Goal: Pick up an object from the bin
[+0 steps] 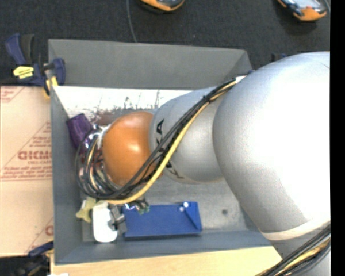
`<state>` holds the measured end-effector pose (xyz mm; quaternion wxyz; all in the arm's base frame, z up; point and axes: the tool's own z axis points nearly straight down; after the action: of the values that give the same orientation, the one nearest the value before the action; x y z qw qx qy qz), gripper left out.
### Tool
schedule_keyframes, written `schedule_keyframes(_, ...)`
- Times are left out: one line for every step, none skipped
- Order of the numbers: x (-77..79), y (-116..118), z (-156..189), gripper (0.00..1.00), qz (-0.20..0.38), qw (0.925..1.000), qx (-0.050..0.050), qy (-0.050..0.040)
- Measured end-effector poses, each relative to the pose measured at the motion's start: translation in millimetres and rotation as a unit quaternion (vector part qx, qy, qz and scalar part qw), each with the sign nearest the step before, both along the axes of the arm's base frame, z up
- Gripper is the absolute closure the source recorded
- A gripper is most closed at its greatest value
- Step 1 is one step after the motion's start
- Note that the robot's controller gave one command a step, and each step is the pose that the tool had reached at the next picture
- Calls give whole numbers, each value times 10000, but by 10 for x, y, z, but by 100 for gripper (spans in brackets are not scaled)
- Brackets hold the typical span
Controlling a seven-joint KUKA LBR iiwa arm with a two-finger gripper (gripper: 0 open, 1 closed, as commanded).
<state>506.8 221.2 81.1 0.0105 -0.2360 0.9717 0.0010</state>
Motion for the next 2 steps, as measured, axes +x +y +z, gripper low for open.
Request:
schedule_keyframes(-4,-51,-1,0,1027,9947,-2,-10)
schedule_keyframes(-77,84,114,100,2993,9541,-40,-54)
